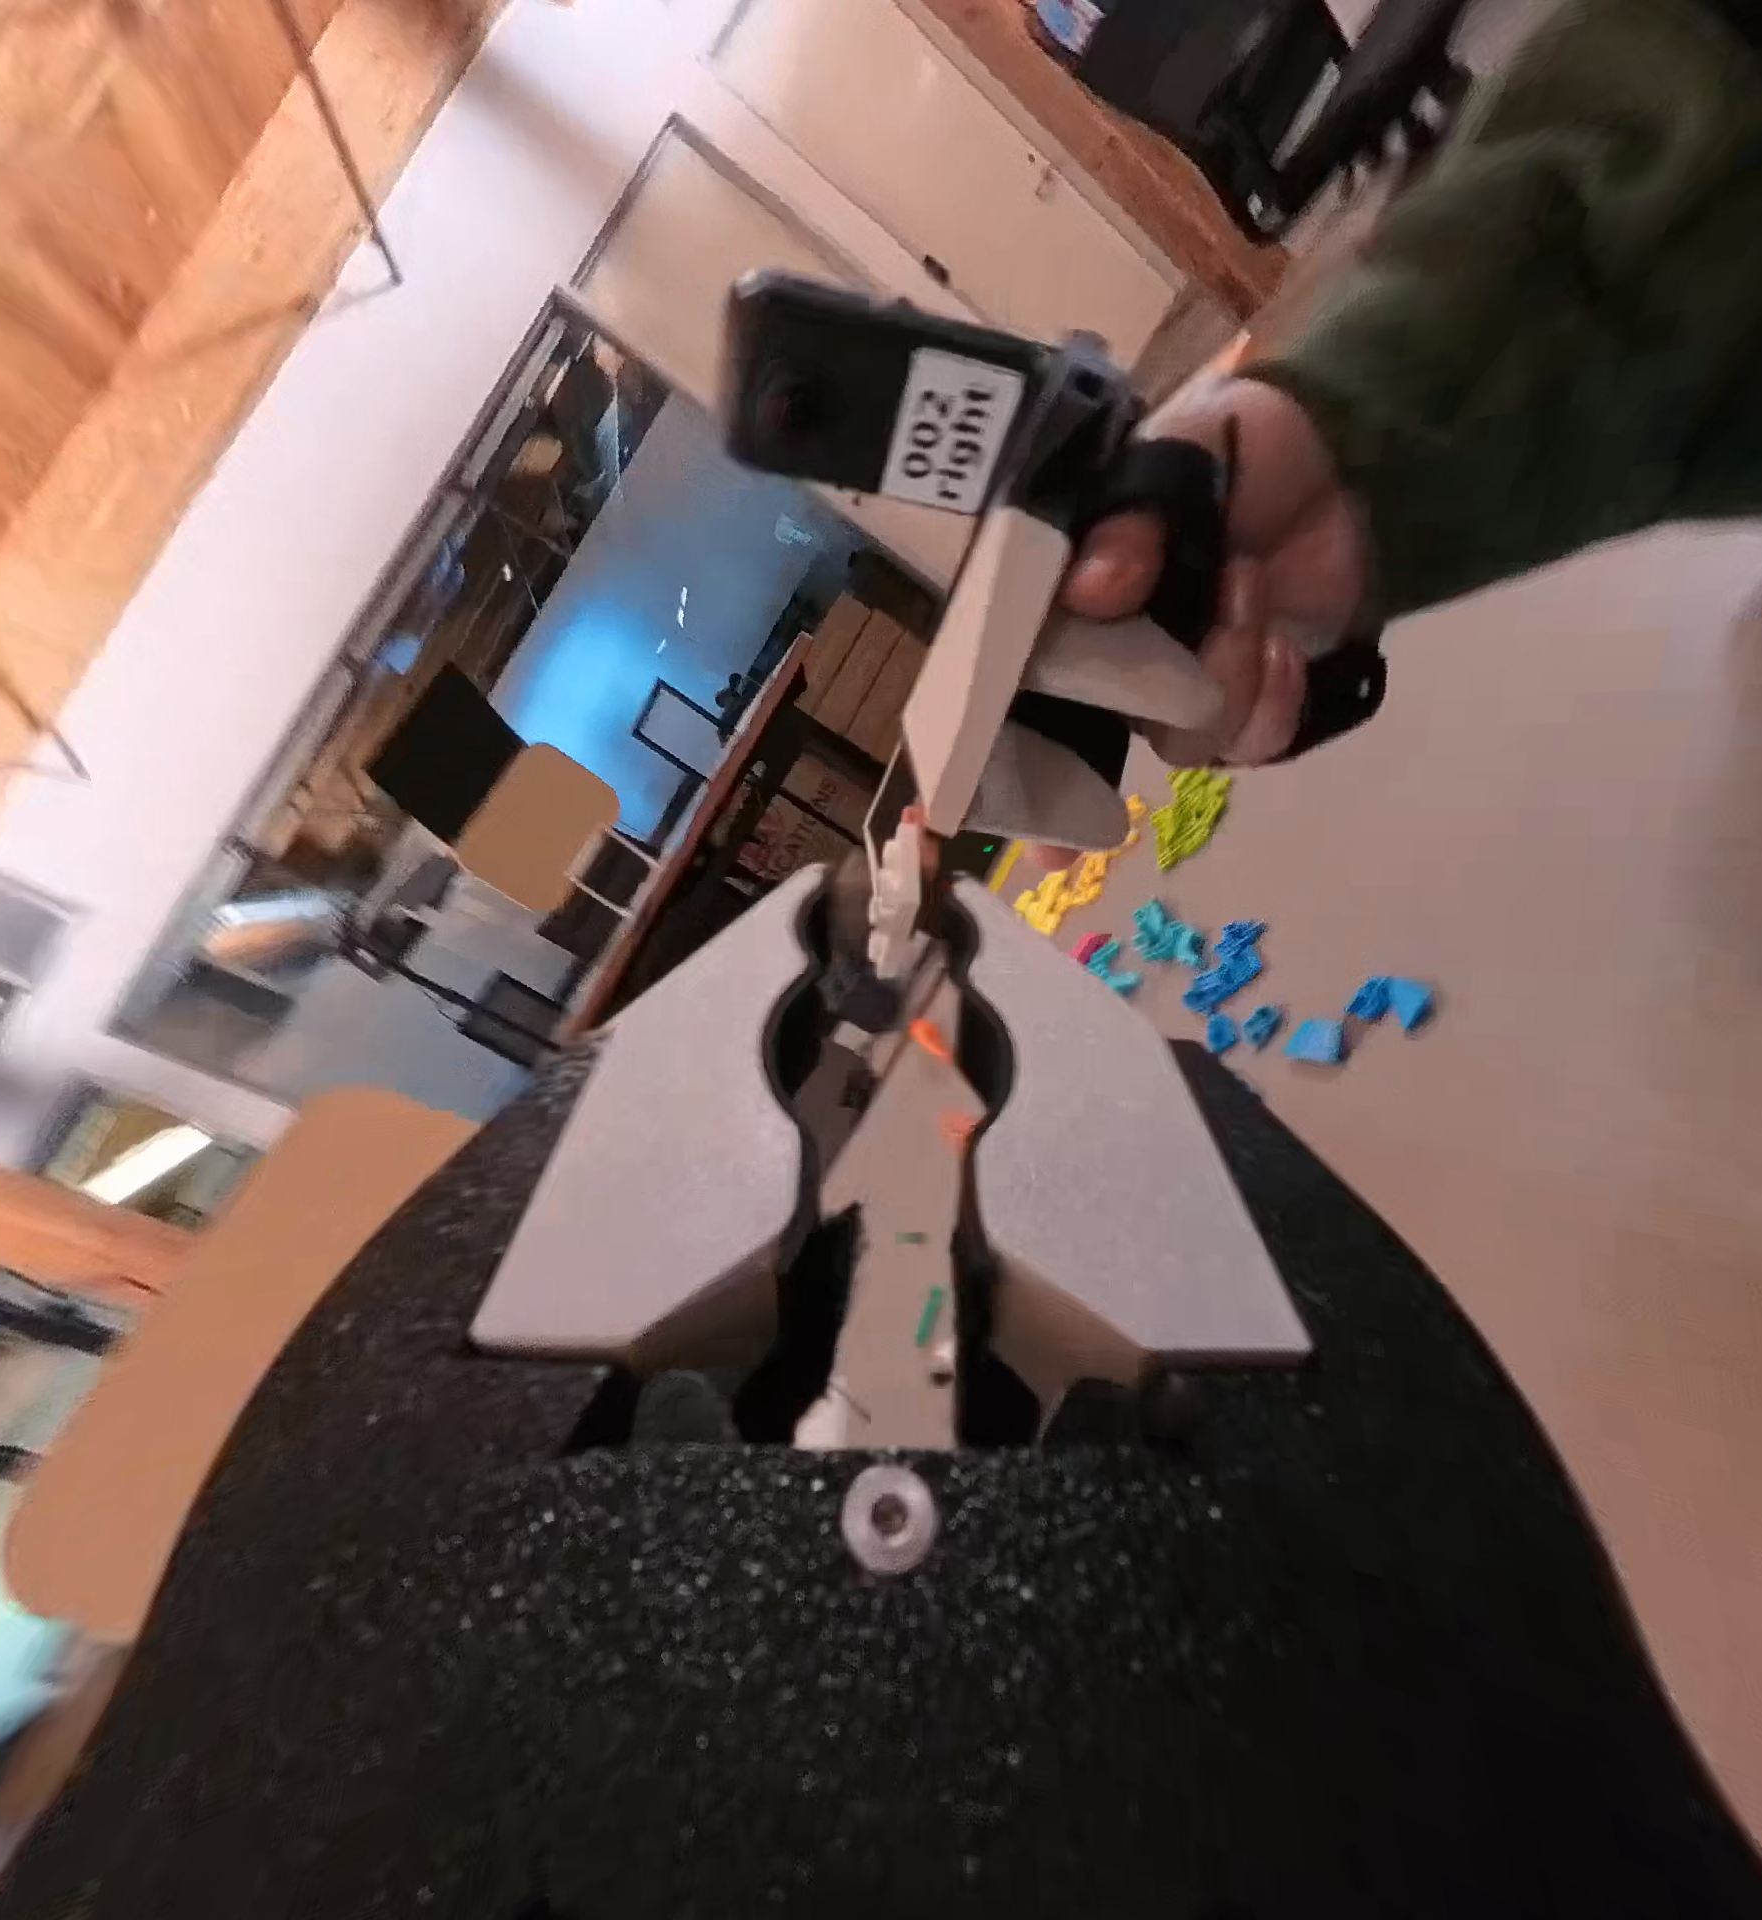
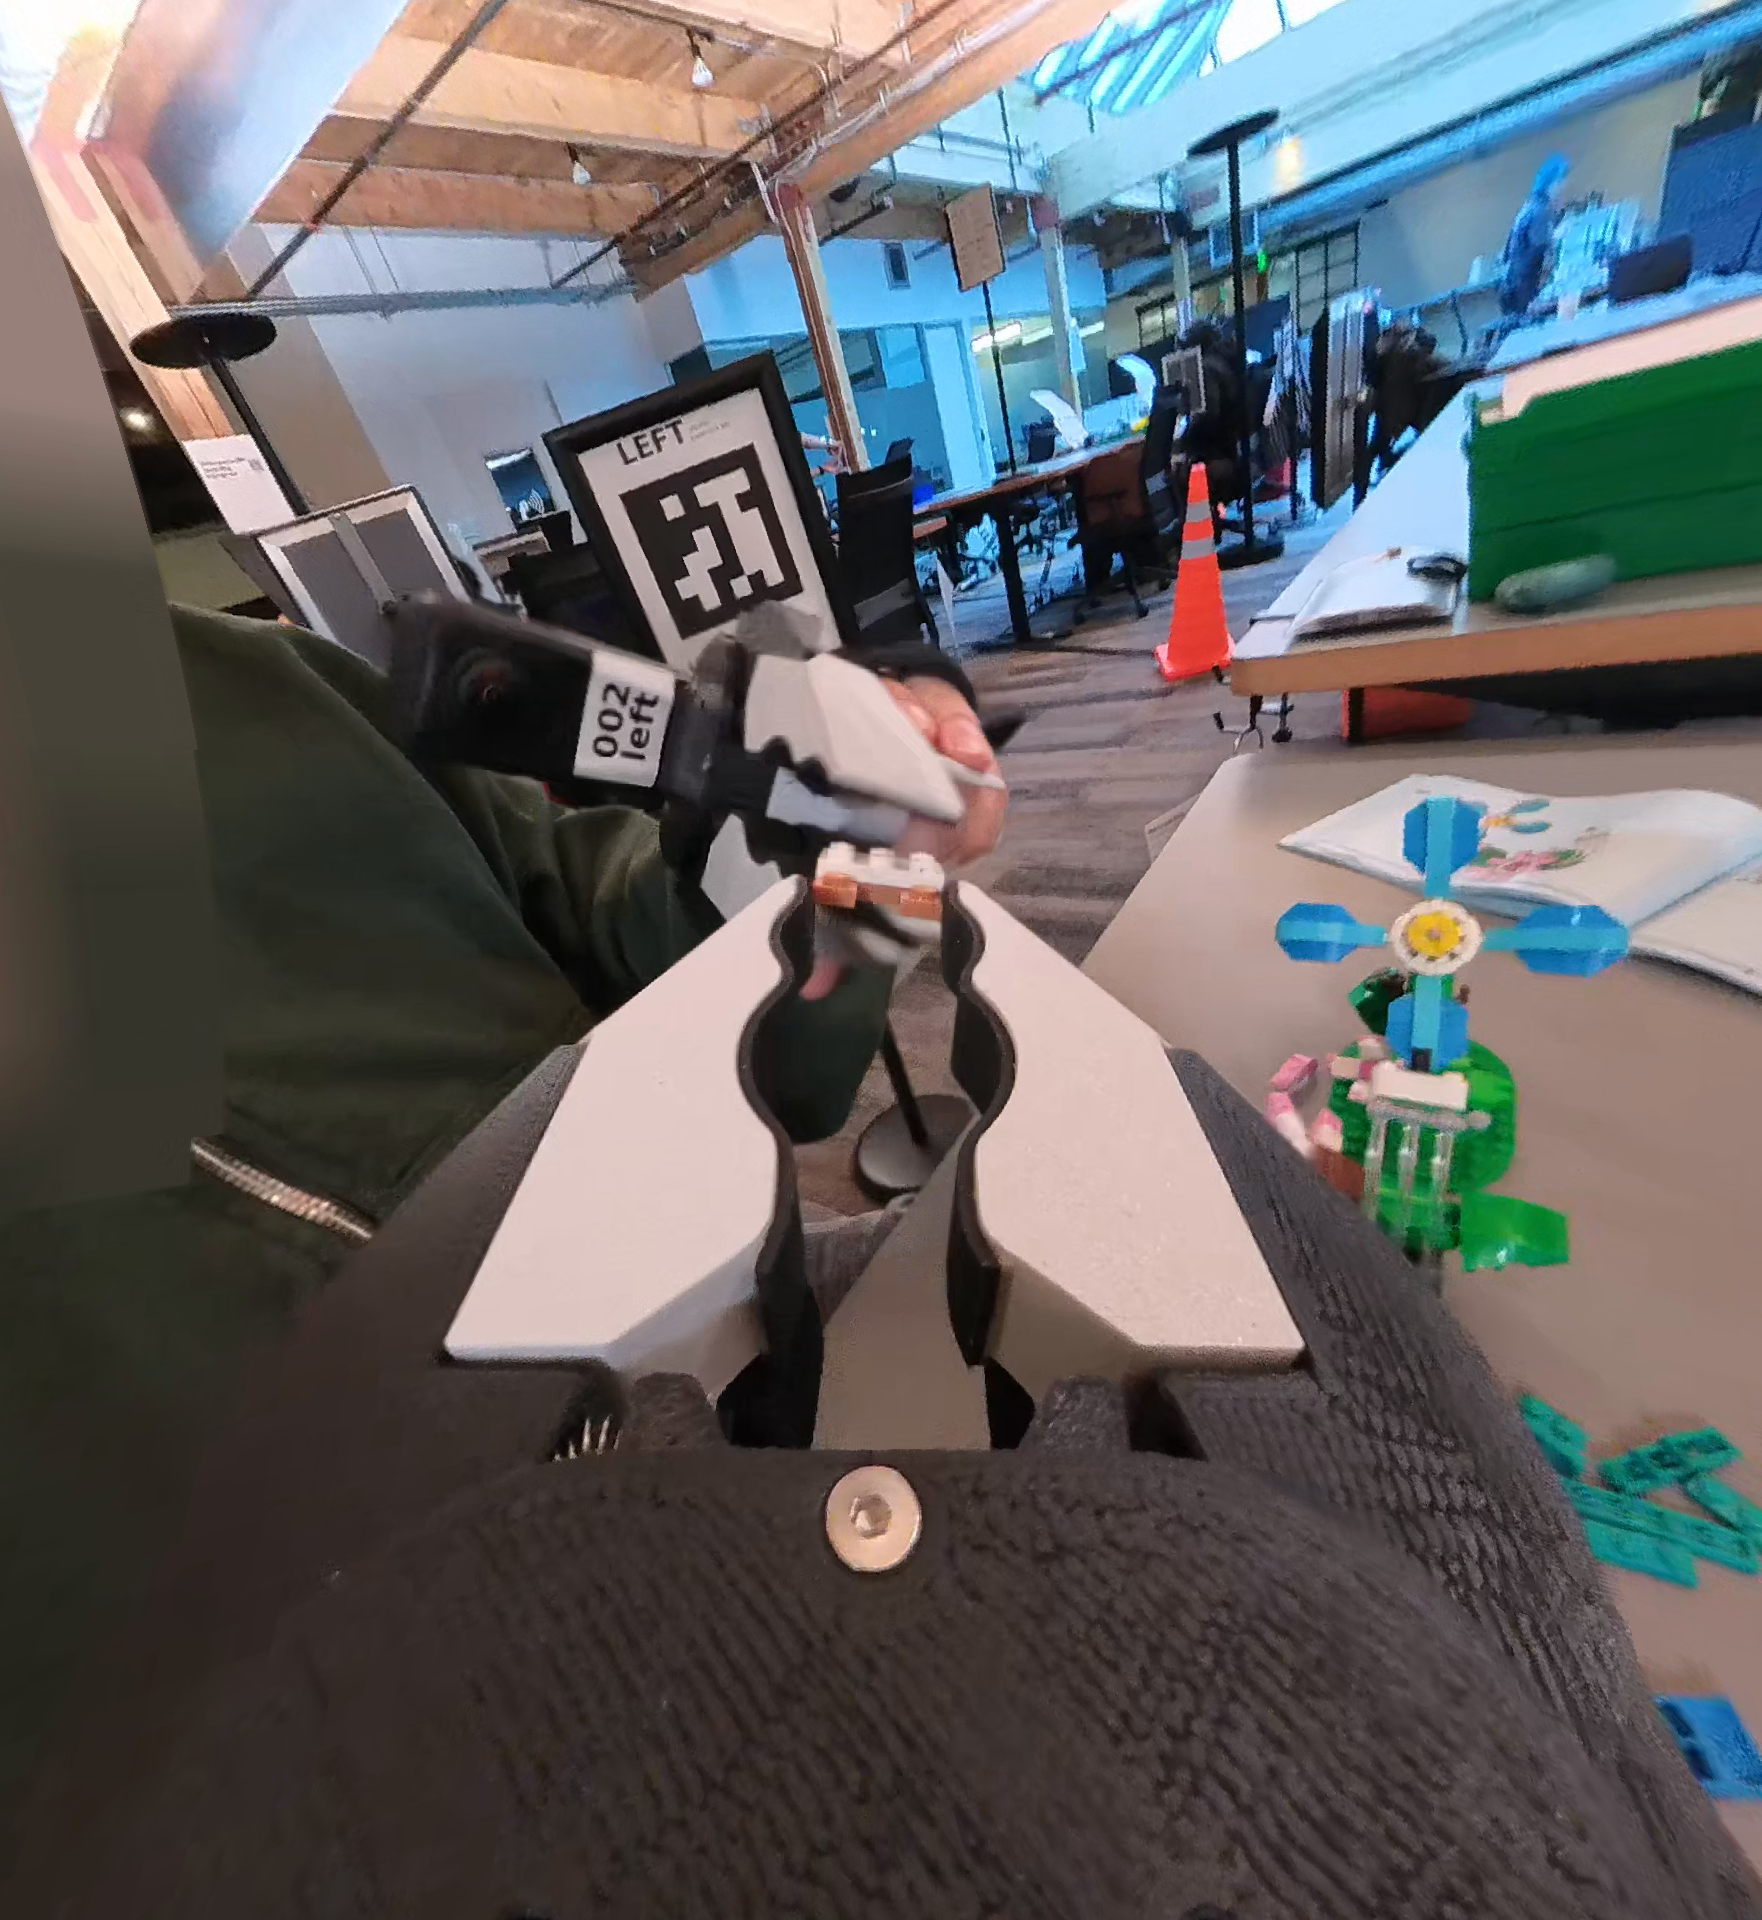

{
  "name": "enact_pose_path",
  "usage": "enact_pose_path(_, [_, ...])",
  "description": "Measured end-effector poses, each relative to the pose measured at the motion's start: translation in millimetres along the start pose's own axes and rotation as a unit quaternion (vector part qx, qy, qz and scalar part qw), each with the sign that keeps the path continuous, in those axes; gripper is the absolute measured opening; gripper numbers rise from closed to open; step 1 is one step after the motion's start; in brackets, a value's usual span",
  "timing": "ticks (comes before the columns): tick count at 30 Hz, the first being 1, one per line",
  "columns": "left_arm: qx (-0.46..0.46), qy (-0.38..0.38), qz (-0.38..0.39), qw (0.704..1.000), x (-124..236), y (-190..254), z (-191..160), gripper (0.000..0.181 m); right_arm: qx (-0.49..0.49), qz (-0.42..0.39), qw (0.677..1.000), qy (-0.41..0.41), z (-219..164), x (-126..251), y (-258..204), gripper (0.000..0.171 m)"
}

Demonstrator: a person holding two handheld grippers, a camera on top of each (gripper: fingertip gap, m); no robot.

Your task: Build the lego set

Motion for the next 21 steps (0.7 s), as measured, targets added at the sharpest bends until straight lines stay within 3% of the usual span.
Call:
enact_pose_path(1, [0.048, -0.014, -0.018, 0.999, 0.6, 1.3, -3.8, 0.037, 0.014, -0.003, 1.000, 0.003, -0.3, 2.1, 2.0, 0.022])
enact_pose_path(2, [0.109, -0.023, -0.038, 0.993, 2.5, 2.1, -7.1, 0.054, 0.034, -0.006, 0.999, 0.002, -1.2, 4.4, 3.7, 0.023])
enact_pose_path(3, [0.177, -0.023, -0.051, 0.983, 5.3, 1.2, -9.7, 0.056, 0.057, -0.008, 0.998, -0.002, -2.5, 6.3, 4.9, 0.022])
enact_pose_path(6, [0.361, -0.022, -0.098, 0.927, 14.0, -1.8, -19.4, 0.059, 0.124, 0.010, 0.992, 0.006, -4.5, 8.9, 1.5, 0.022])
enact_pose_path(9, [0.467, -0.022, -0.150, 0.871, 18.2, 2.9, -24.4, 0.055, 0.169, 0.021, 0.985, 0.001, -8.4, 6.9, -0.5, 0.023])
enact_pose_path(21, [0.494, 0.001, -0.161, 0.854, 23.5, 10.3, -27.8, 0.023, 0.225, 0.021, 0.972, -0.067, -27.5, -10.1, 1.3, 0.023])
Point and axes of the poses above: each gripper's, where its closed fingertips meet, x back along the fingers, z out of its top, y = z × x across the jaws, the point moved 6 cm from there along x, back along the fingers, and after that the axes turned 13 degrees about z, right-handed, at the moved point
